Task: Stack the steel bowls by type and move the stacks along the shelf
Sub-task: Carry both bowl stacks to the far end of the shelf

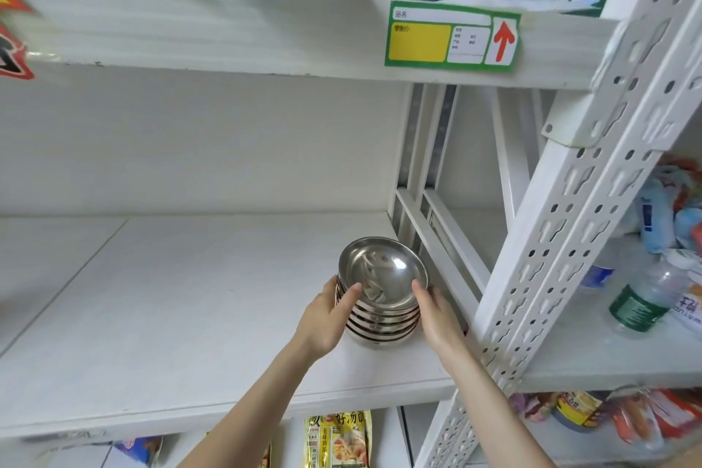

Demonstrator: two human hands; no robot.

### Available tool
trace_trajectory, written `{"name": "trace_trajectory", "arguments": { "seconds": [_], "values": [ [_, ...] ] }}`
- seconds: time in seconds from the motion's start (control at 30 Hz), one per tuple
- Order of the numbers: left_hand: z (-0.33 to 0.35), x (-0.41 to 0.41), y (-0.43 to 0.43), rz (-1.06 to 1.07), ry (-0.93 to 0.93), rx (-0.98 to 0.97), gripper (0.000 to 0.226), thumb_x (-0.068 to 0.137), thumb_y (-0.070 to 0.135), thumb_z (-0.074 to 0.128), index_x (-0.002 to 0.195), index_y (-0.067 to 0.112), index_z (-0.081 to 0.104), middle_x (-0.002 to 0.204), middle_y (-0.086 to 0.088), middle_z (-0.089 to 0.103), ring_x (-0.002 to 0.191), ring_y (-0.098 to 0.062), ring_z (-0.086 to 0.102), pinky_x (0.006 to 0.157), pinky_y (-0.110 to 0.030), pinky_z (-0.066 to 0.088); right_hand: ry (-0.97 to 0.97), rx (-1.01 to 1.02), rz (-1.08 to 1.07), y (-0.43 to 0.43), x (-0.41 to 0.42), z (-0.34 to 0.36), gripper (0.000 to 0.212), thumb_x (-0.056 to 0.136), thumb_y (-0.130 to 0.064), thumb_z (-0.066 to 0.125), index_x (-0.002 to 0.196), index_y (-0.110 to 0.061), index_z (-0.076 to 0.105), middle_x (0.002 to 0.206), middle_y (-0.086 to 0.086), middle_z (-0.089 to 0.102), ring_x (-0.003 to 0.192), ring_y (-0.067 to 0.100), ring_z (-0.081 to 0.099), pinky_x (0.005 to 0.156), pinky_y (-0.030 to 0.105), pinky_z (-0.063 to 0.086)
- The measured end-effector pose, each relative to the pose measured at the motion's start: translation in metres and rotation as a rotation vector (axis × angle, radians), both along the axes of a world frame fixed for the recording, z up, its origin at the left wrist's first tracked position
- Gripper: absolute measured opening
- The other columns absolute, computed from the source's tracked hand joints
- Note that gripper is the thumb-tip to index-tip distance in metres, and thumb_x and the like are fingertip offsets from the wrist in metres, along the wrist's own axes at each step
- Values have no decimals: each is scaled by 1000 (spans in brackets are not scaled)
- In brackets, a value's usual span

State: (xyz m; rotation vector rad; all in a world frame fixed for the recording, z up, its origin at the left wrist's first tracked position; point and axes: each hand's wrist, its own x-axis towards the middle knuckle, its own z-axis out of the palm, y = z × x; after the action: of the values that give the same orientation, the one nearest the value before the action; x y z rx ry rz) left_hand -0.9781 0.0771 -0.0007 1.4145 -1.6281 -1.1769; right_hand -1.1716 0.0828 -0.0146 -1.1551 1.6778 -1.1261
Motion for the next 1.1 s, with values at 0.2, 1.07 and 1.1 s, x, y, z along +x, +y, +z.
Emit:
{"name": "trace_trajectory", "arguments": {
  "seconds": [0.2,1.07,1.1],
  "values": [
    [25,15,16,72,-874,-387,77,92,68,19,153,22,18,156,-9,32,140,-29,33,111,-44,30,780,-134,46,29,5,33,72,94,-59,32,152,-17,20,156,7,34,139,27,38,108,41,35],
    [67,364,169,321,-1233,-650,69,85,57,38,135,14,56,139,-24,52,130,-42,48,104,-65,33,1143,-456,92,134,323,56,86,86,-70,31,150,-13,28,155,12,35,147,27,23,117,53,14],
    [67,379,171,327,-1237,-651,69,85,57,39,136,14,56,140,-24,52,130,-42,47,105,-65,32,1137,-462,97,134,339,55,85,85,-69,33,149,-13,29,154,12,36,146,27,24,116,53,15]
  ]
}}
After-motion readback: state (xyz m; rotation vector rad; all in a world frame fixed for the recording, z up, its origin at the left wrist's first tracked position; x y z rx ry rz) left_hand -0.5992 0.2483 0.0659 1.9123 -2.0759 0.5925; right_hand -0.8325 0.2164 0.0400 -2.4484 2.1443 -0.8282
